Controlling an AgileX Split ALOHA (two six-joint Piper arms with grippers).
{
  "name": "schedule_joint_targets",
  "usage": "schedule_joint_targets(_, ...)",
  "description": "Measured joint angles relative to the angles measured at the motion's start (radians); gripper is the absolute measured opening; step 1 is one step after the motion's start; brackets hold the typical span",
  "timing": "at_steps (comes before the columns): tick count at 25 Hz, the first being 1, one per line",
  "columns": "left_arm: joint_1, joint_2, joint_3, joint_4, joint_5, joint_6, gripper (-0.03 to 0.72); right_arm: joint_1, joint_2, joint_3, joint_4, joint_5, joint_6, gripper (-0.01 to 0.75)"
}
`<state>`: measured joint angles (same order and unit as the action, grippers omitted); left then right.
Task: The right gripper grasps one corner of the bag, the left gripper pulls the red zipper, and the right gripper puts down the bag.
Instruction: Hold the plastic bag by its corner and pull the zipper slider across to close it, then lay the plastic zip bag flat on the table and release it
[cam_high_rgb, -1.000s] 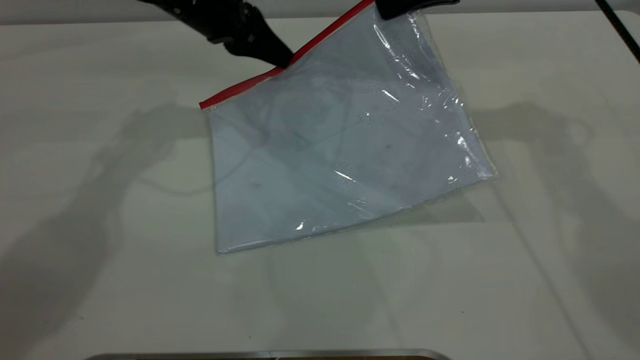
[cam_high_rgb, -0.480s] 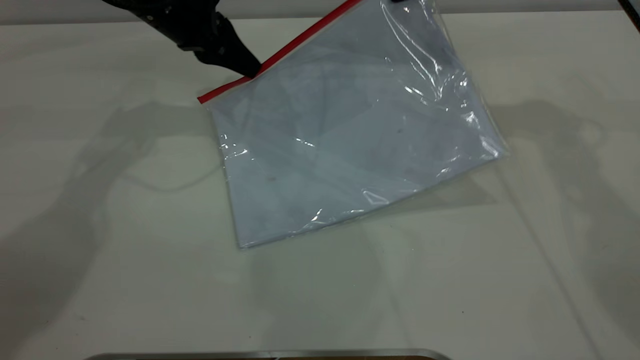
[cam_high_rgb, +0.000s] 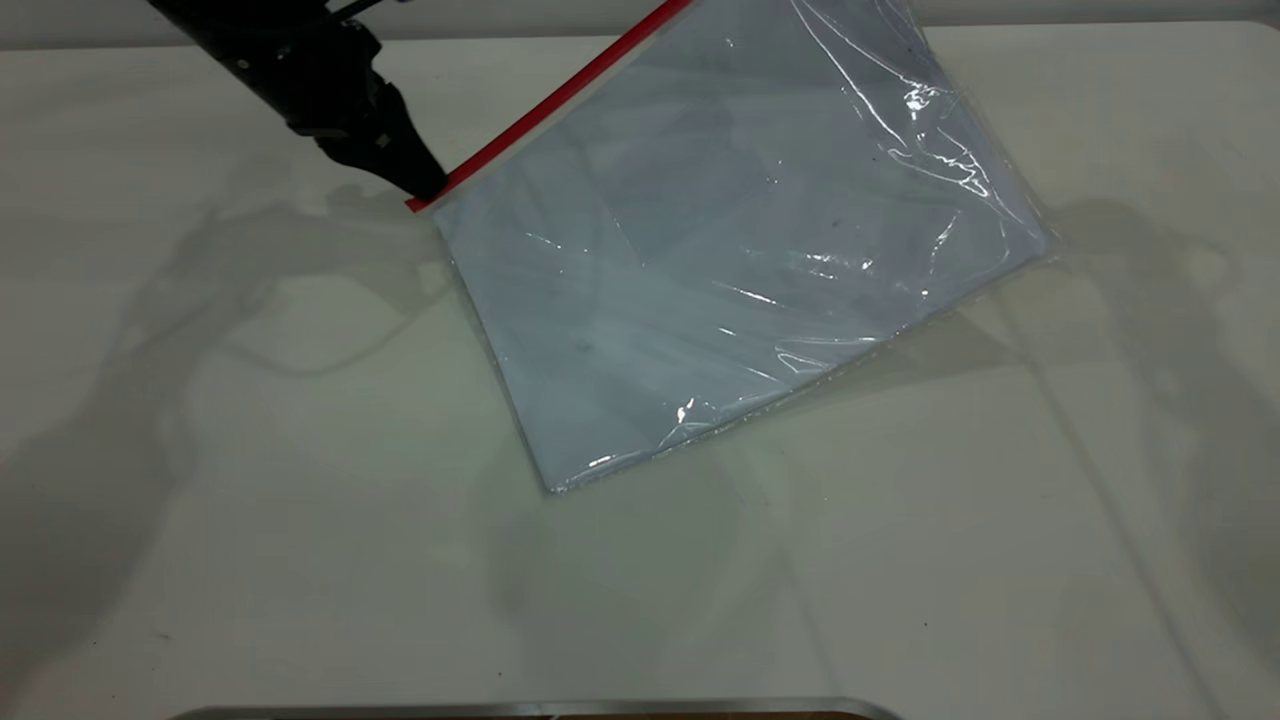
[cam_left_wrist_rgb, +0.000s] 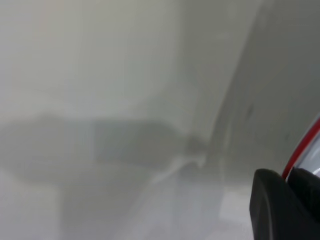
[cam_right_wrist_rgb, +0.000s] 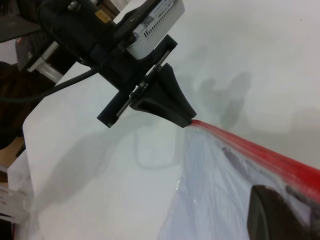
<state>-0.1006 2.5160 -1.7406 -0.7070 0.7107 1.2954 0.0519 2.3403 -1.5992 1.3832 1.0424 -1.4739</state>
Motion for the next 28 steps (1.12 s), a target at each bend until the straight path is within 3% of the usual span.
schedule_joint_targets(8, 0.004, -0.007, 0.000, -0.052, 0.009, -0.034, 0.089, -0.003, 0.000, 0.000, 0.002, -0.002, -0.016, 0.034)
schedule_joint_targets(11, 0.007, -0.052, 0.001, -0.086, 0.008, -0.037, 0.166, -0.004, 0.000, 0.000, -0.005, -0.026, -0.023, 0.034)
schedule_joint_targets(17, 0.008, -0.236, 0.002, -0.147, 0.024, -0.050, 0.397, 0.010, 0.071, -0.002, -0.012, -0.110, -0.026, 0.045)
schedule_joint_targets(20, 0.008, -0.337, 0.002, -0.235, 0.079, -0.060, 0.437, 0.033, 0.143, -0.002, -0.003, -0.213, -0.014, 0.070)
schedule_joint_targets(23, 0.008, -0.431, 0.002, -0.308, 0.139, -0.062, 0.443, 0.046, 0.195, -0.002, -0.007, -0.323, -0.012, 0.143)
schedule_joint_targets(28, 0.008, -0.542, 0.002, -0.365, 0.252, -0.103, 0.444, 0.029, 0.195, -0.003, -0.081, -0.500, -0.011, 0.347)
